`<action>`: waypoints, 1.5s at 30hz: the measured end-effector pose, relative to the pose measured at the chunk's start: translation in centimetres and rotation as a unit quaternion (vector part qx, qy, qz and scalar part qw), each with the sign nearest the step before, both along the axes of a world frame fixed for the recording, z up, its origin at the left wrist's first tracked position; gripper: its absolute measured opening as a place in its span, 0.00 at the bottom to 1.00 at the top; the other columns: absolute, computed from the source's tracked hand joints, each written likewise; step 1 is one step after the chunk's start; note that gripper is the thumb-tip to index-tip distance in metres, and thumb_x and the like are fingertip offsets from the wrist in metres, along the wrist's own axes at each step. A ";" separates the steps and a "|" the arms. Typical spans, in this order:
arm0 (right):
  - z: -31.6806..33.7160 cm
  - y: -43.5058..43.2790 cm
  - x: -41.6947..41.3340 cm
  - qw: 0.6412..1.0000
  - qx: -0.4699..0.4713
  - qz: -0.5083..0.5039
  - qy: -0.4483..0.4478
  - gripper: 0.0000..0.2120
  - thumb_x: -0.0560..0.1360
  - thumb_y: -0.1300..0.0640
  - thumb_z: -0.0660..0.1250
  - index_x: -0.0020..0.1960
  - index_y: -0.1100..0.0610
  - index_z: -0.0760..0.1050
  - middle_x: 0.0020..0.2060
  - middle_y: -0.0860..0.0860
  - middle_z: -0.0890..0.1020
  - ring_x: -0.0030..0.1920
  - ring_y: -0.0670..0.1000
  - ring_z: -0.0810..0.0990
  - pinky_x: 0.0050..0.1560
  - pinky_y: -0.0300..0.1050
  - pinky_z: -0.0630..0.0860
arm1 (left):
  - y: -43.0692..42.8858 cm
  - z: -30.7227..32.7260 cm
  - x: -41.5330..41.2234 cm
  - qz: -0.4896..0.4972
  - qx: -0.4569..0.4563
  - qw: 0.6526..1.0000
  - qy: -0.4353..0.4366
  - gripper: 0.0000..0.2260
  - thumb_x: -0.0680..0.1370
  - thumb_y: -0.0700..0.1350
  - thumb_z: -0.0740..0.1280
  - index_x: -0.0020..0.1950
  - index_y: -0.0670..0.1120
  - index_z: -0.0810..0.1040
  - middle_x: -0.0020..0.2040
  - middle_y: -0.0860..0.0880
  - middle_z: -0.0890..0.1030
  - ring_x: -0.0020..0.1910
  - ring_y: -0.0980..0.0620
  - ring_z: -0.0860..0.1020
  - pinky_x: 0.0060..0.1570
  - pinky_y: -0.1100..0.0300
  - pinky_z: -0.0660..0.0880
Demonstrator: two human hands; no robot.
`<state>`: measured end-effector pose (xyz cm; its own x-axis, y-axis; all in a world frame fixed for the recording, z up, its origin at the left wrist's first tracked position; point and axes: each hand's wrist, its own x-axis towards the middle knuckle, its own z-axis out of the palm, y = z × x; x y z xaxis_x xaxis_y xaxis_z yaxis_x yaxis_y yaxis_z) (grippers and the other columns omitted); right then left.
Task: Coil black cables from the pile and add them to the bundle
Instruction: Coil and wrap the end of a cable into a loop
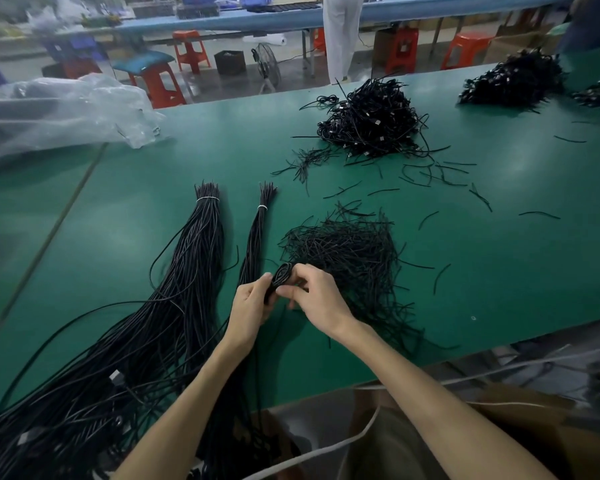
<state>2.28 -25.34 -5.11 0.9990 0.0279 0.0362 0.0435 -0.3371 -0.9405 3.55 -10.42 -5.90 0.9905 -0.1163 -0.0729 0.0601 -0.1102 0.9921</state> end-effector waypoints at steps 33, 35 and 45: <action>3.1 -1.9 -3.3 0.883 -0.356 0.019 -0.306 0.09 0.76 0.69 0.71 0.46 0.59 0.73 0.44 0.51 0.73 0.33 0.51 0.74 0.33 0.45 0.76 | -2.2 3.5 -2.0 -0.011 -0.067 0.993 0.096 0.13 0.84 0.46 0.66 0.46 0.39 0.82 0.35 0.48 0.80 0.37 0.51 0.79 0.37 0.57 0.79; 2.9 -2.0 -3.6 0.870 -0.376 0.032 -0.317 0.12 0.72 0.71 0.74 0.47 0.59 0.75 0.44 0.52 0.75 0.34 0.51 0.76 0.35 0.43 0.75 | -1.6 4.0 -1.6 -0.038 -0.086 0.983 0.155 0.10 0.83 0.43 0.67 0.50 0.37 0.83 0.35 0.48 0.79 0.35 0.50 0.78 0.34 0.57 0.76; 5.5 -0.9 -4.4 0.861 -0.334 0.022 -0.382 0.07 0.78 0.69 0.70 0.44 0.62 0.74 0.43 0.54 0.75 0.35 0.52 0.73 0.37 0.44 0.73 | 3.3 7.4 -3.7 -0.214 0.003 0.974 -0.070 0.23 0.80 0.29 0.67 0.70 0.49 0.78 0.55 0.40 0.83 0.46 0.44 0.85 0.52 0.56 0.81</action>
